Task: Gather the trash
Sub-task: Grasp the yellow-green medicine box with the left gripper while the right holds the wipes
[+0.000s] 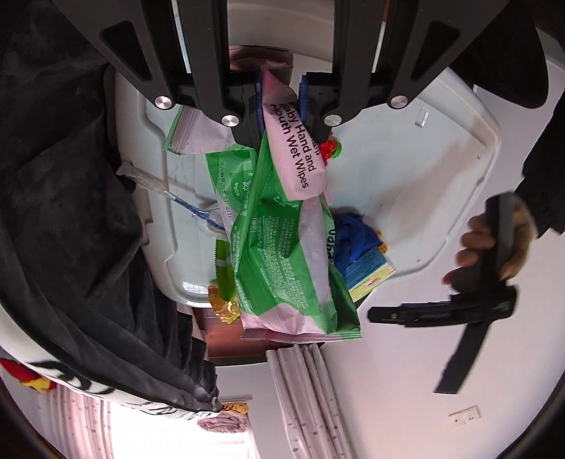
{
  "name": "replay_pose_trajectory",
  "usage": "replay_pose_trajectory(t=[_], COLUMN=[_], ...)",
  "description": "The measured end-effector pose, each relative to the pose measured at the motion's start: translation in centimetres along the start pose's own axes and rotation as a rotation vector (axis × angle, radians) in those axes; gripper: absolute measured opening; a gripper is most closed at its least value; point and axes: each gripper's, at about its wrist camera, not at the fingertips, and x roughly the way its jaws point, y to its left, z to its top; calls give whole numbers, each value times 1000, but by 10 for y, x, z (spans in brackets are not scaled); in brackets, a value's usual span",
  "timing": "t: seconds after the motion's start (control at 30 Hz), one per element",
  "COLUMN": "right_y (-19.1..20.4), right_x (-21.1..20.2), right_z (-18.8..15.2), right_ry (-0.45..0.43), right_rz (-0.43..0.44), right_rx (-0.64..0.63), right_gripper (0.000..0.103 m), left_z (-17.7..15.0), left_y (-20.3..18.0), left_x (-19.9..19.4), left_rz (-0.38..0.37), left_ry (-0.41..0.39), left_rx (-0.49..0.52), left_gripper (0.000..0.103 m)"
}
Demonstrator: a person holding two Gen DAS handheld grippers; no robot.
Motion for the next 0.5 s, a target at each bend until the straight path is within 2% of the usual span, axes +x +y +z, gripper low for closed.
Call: replay_pose_trajectory(t=[0.07,0.1,0.13,0.2,0.27,0.4,0.5], right_y=[-5,-7,-9,-12,-15,-16,-13], right_x=[2,3,4,5,7,11,13], right_z=[0,0,0,1,1,2,2], right_ry=[1,1,2,3,3,8,13], right_rz=[2,1,2,7,7,9,14], right_rx=[18,23,30,39,42,46,38], right_gripper=[14,14,14,14,14,14,14], left_z=[12,15,20,21,22,22,22], left_y=[10,14,18,21,24,17,8], left_x=[20,25,37,47,58,61,70], left_rz=[-104,-132,-177,-212,-200,-154,-82], left_ry=[46,67,122,181,221,194,164], left_rx=[-22,-33,-44,-51,-34,71,146], left_gripper=[93,93,93,93,93,95,95])
